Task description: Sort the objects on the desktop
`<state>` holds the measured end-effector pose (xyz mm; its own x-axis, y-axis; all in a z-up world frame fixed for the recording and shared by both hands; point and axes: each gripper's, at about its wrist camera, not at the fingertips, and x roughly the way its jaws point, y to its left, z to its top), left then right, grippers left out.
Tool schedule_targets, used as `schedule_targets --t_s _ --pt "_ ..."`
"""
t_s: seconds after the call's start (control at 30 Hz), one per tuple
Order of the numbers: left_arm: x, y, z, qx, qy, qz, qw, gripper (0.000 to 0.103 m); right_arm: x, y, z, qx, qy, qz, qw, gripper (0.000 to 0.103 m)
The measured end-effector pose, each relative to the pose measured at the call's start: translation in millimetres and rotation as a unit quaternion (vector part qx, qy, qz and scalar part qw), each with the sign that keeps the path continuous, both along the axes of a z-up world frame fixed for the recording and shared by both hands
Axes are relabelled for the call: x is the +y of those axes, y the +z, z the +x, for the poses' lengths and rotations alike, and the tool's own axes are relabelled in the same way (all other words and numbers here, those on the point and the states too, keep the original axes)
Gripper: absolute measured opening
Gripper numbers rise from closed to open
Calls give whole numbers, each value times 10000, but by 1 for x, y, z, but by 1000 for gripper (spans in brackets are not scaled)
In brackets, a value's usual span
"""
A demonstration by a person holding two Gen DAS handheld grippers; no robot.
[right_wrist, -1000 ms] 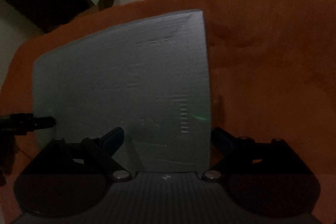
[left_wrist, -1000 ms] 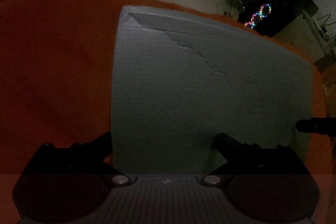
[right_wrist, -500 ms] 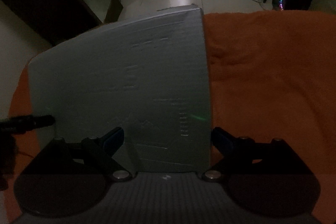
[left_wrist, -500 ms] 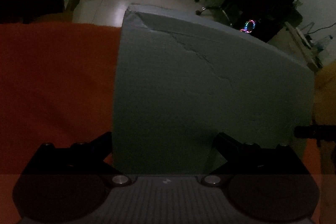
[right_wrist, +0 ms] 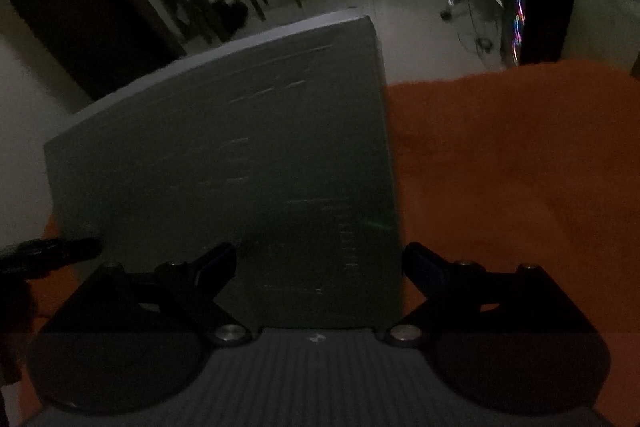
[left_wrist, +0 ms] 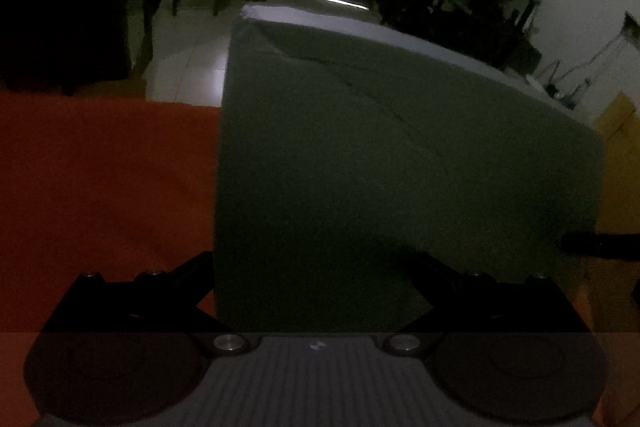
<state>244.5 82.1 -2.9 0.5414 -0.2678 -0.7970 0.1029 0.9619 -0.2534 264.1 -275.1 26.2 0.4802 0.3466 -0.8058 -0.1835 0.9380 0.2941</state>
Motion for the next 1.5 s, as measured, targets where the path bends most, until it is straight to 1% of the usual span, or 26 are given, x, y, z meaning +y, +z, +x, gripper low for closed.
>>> schedule_targets --t_s 0.07,0.2,0.37,0.5,0.6,0.67,0.73,0.8,0.9,1.0,1.07,1.17,1.2,1.23,1.27,1.33,1.43,1.5 --pt "-3 -2 -15 70 -16 53 10000 102 1 11 -23 -45 9 -8 10000 94" --pt "-8 -5 -44 211 -48 159 9996 102 1 12 -66 82 -9 -63 9999 94" --pt "-14 -9 -81 386 -87 292 9988 102 -7 -10 -104 506 -134 64 9986 94" --pt "-17 -25 -99 635 -130 364 9972 102 -15 -30 -122 714 -231 108 9971 94" --pt "-18 -37 -106 876 -130 336 9955 102 -19 -42 -130 826 -292 47 9961 94" --pt "-20 -43 -109 989 -186 348 9943 103 -20 -45 -134 885 -360 -25 9954 94" --pt "-22 -52 -109 1095 -141 373 9932 103 -22 -47 -138 888 -424 -106 9951 94" --pt "-25 -63 -107 1182 -161 463 9918 103 -24 -53 -139 902 -491 -143 9946 94" --pt "-30 -80 -104 1314 -192 597 9893 103 -23 -65 -138 1038 -519 -204 9930 94" --pt "-34 -97 -101 1444 -223 731 9866 102 -20 -83 -132 1206 -543 -335 9906 93" --pt "-37 -108 -99 1531 -244 820 9845 100 -14 -94 -127 1255 -495 -506 9896 93" --pt "-42 -125 -96 1661 -275 954 9811 99 -8 -107 -122 1300 -459 -624 9885 92" --pt "-44 -131 -95 1704 -285 999 9799 92 -6 -110 -123 1288 -438 -678 9884 92" --pt "-47 -136 -94 1756 -333 1015 9787 91 -2 -112 -124 1263 -374 -705 9888 91" --pt "-51 -138 -95 1776 -410 1033 9778 91 2 -115 -123 1250 -271 -657 9896 89" --pt "-62 -139 -98 1644 -539 1210 9775 92 7 -118 -125 1274 -134 -617 9898 88" --pt "-67 -145 -102 1653 -710 1304 9750 93 18 -120 -130 1189 24 -806 9896 88" --pt "-68 -146 -105 1627 -734 1338 9748 95 24 -120 -136 1202 96 -866 9889 88"
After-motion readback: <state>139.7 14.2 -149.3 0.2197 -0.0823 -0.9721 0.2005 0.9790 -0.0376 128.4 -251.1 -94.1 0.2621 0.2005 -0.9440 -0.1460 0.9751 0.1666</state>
